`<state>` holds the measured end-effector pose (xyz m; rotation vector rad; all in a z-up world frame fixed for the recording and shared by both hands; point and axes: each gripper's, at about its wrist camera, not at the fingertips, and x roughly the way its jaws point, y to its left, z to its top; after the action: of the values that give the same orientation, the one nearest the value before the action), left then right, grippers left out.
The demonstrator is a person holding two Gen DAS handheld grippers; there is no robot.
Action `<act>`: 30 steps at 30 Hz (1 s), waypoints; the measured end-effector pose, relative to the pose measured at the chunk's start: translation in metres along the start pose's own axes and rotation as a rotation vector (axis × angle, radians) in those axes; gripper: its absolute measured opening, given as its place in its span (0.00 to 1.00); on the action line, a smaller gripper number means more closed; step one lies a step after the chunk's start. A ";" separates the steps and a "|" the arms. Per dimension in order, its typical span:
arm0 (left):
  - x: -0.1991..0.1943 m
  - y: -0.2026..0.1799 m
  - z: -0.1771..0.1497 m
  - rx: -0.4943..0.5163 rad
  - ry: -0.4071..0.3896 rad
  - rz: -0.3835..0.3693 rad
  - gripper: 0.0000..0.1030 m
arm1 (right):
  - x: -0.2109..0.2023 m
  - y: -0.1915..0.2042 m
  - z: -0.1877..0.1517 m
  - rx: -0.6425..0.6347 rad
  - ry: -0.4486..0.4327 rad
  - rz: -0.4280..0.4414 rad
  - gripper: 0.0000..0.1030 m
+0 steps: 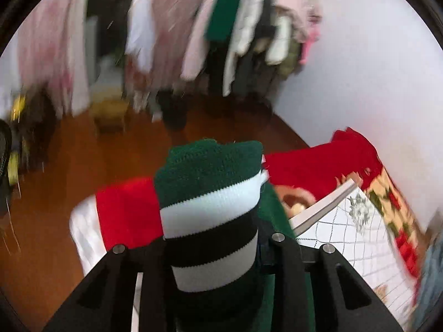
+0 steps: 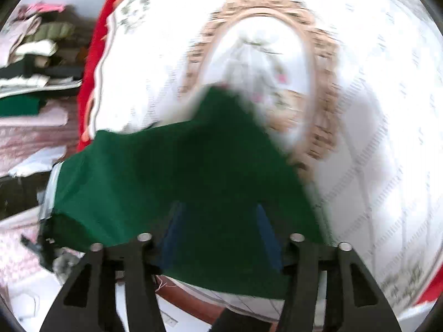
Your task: Fold large clothes
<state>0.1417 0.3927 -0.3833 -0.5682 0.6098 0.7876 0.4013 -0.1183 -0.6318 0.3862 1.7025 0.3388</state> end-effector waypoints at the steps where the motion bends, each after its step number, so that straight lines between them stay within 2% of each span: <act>1: -0.010 -0.014 0.001 0.068 -0.020 -0.006 0.26 | 0.000 -0.011 -0.006 0.011 0.016 -0.019 0.58; 4: -0.033 -0.056 -0.011 0.220 -0.044 -0.049 0.25 | 0.012 -0.039 -0.019 0.033 0.067 -0.058 0.58; 7: -0.057 -0.106 -0.036 0.359 -0.030 -0.135 0.21 | 0.043 -0.065 -0.041 0.038 0.147 -0.055 0.58; 11: -0.089 -0.171 -0.090 0.503 0.060 -0.310 0.20 | 0.069 -0.081 -0.055 0.036 0.160 -0.007 0.58; 14: -0.107 -0.212 -0.141 0.584 0.174 -0.449 0.20 | 0.073 -0.087 -0.052 0.065 0.154 0.046 0.58; 16: -0.119 -0.233 -0.173 0.641 0.222 -0.519 0.20 | 0.073 -0.092 -0.052 0.068 0.153 0.069 0.58; 19: -0.128 -0.252 -0.210 0.684 0.313 -0.584 0.19 | 0.071 -0.101 -0.053 0.057 0.152 0.089 0.58; 24: -0.134 -0.270 -0.259 0.772 0.406 -0.632 0.19 | 0.065 -0.121 -0.045 0.049 0.160 0.115 0.58; 27: -0.124 -0.275 -0.298 0.898 0.418 -0.580 0.19 | 0.063 -0.127 -0.043 0.057 0.169 0.131 0.58; 28: -0.119 -0.271 -0.301 0.908 0.406 -0.568 0.20 | 0.062 -0.131 -0.041 0.067 0.174 0.137 0.54; 30: -0.107 -0.272 -0.304 0.945 0.453 -0.540 0.21 | 0.057 -0.142 -0.042 0.116 0.183 0.188 0.53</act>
<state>0.2085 -0.0178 -0.4556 -0.0044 1.0876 -0.1901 0.3427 -0.2213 -0.7368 0.6188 1.8747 0.4235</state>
